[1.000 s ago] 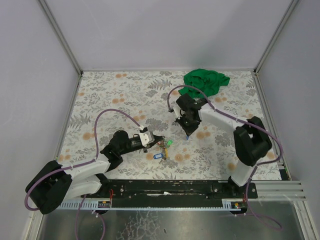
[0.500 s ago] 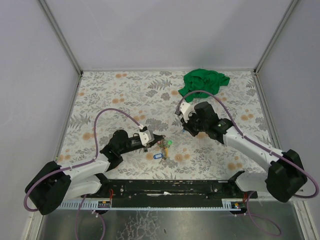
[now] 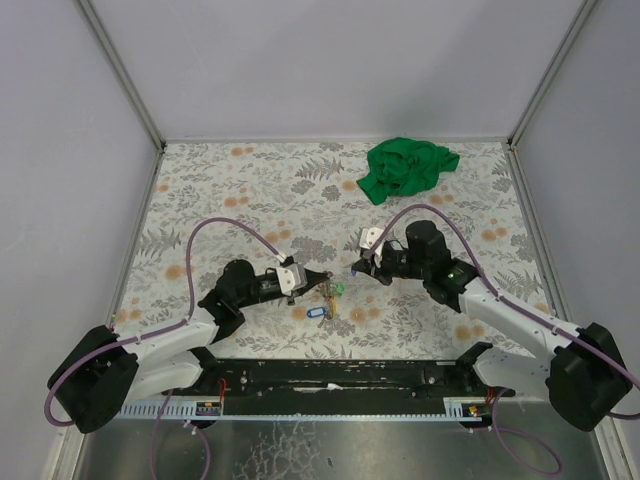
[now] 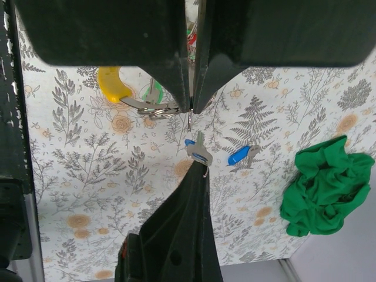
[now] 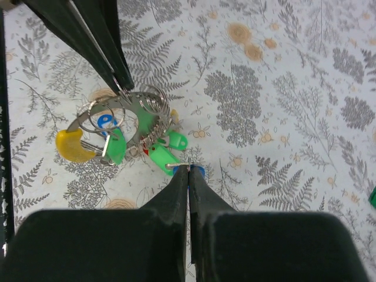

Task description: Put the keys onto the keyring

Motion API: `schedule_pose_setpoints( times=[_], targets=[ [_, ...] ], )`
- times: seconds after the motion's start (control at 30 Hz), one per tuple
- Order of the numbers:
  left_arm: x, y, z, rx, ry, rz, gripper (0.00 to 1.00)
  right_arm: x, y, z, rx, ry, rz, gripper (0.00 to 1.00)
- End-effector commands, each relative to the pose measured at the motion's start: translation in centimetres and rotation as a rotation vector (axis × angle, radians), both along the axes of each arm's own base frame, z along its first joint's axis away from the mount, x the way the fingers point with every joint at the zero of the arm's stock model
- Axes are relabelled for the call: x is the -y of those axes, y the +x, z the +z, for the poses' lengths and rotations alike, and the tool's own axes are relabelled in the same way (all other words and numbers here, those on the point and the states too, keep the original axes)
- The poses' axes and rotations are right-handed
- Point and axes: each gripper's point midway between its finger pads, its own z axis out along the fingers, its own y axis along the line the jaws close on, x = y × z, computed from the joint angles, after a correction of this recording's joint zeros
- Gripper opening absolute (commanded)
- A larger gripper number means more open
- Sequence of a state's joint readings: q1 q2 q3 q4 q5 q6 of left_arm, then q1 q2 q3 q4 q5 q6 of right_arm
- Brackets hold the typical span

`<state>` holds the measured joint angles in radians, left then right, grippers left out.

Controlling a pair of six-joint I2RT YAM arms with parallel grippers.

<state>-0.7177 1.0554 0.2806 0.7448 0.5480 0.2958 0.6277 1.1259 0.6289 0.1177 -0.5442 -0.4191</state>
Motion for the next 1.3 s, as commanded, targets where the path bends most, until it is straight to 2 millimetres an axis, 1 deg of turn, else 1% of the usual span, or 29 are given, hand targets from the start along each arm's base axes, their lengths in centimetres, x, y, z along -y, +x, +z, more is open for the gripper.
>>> schedule_pose_setpoints(
  times=[0.0, 0.13, 0.23, 0.37, 0.67, 0.87, 1.03, 1.27],
  targets=[
    [0.9, -1.0, 1.7, 0.092, -0.025, -0.096, 0.00, -0.6, -1.3, 3.8, 0.129, 0.075, 0.118, 0.00],
    [1.7, -1.0, 1.0, 0.070, 0.009, -0.144, 0.00, -0.3, -2.1, 4.7, 0.161, 0.093, 0.135, 0.00],
    [1.8, -1.0, 0.5, 0.057, 0.027, -0.150, 0.00, -0.4, -2.6, 4.2, 0.132, 0.084, 0.156, 0.00],
    [1.9, -1.1, 0.4, 0.055, 0.038, -0.162, 0.00, -0.7, -2.9, 3.4, 0.082, 0.030, 0.173, 0.00],
    [1.9, -1.6, 0.1, 0.039, 0.051, -0.186, 0.00, -1.5, -3.6, 2.3, 0.083, -0.075, 0.173, 0.00],
    [2.0, -1.9, 0.2, 0.038, 0.051, -0.207, 0.00, -2.0, -3.7, 2.4, 0.102, -0.135, 0.165, 0.00],
    [2.1, -2.1, 0.3, 0.040, 0.047, -0.220, 0.00, -2.3, -3.8, 1.9, 0.095, -0.202, 0.161, 0.00],
    [2.1, -2.3, 0.5, 0.041, 0.041, -0.228, 0.00, -2.6, -4.2, 1.8, 0.094, -0.252, 0.169, 0.00]
  ],
)
